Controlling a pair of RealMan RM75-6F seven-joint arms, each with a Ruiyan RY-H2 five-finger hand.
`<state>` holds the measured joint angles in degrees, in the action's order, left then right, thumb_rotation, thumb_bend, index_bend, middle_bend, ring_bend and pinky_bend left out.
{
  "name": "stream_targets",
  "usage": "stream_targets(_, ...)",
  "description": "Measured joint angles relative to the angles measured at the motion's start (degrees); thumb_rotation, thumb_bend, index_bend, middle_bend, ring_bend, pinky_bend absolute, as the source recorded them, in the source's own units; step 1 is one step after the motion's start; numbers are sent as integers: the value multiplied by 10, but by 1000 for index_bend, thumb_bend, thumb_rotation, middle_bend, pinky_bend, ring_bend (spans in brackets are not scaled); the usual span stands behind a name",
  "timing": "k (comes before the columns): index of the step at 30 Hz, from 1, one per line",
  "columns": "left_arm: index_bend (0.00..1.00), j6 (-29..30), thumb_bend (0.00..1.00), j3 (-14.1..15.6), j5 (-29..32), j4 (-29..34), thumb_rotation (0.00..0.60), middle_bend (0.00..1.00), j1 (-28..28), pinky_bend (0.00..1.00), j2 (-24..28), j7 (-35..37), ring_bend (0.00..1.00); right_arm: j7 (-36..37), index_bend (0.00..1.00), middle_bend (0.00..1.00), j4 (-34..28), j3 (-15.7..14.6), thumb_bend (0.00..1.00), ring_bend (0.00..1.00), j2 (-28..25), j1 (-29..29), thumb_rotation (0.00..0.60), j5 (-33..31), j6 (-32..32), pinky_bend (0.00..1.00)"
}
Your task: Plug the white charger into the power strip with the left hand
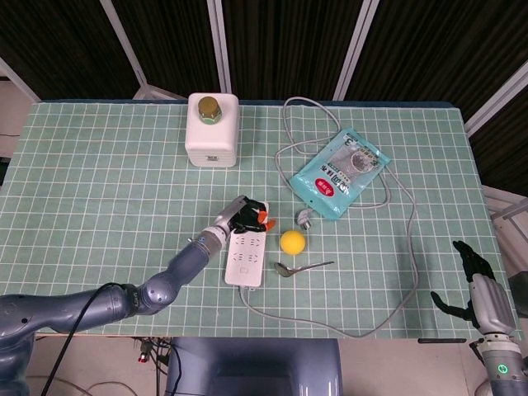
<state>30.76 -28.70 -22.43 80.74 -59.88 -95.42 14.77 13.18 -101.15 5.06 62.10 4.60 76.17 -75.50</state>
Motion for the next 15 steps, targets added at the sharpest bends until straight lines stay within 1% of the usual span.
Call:
stream_targets(1, 630, 6, 306, -7, -12, 10, 600, 797, 3, 798, 4, 3, 740, 0, 0, 0, 1, 0, 340, 0, 0, 0, 600, 1, 0, 0)
stream_targets(3, 557, 16, 305, -16, -33, 25, 600, 652, 8, 648, 12, 5, 586, -1, 0, 0, 1, 0, 340, 0, 1, 0, 600, 2, -1, 0)
stream_targets(4, 530, 23, 303, -21, -48, 38, 600, 572, 13, 546, 19, 5, 490, -1, 0, 0, 1, 0, 340, 0, 1, 0, 600, 3, -2, 0)
stream_targets(5, 510, 29, 299, -23, -60, 49, 600, 523, 17, 482, 25, 5, 430, -2, 0, 0, 2, -1, 340, 0, 1, 0, 600, 5, -4, 0)
stream_targets(6, 467, 36, 288, -25, -74, 63, 600, 451, 22, 400, 32, 4, 350, -3, 0, 0, 3, -1, 340, 0, 2, -1, 600, 6, -5, 0)
stream_targets(7, 429, 44, 279, -26, -93, 83, 600, 405, 30, 353, 43, 2, 302, -3, 0, 0, 4, -1, 340, 0, 2, -1, 600, 6, -5, 0)
stream_targets(8, 360, 51, 260, -25, -109, 100, 600, 330, 37, 279, 53, -2, 227, -5, 0, 0, 5, -1, 340, 0, 3, -1, 600, 7, -6, 0)
stream_targets(9, 322, 59, 248, -23, -127, 116, 600, 291, 44, 239, 64, -7, 188, -6, 0, 0, 5, -1, 339, 0, 3, -1, 600, 8, -6, 0)
stream_targets(11, 196, 79, 191, -11, -169, 157, 600, 162, 65, 122, 95, -26, 80, -9, 0, 0, 7, -2, 339, 0, 4, -1, 600, 11, -8, 0)
stream_targets(13, 62, 107, 113, 12, -211, 198, 600, 41, 91, 28, 133, -51, 12, -12, 0, 0, 9, -2, 340, 0, 5, -1, 600, 12, -10, 0)
stream_targets(15, 2, 139, 65, 38, -242, 224, 600, 0, 115, 0, 162, -80, 0, -17, 0, 0, 11, -3, 340, 0, 6, -1, 600, 15, -12, 0)
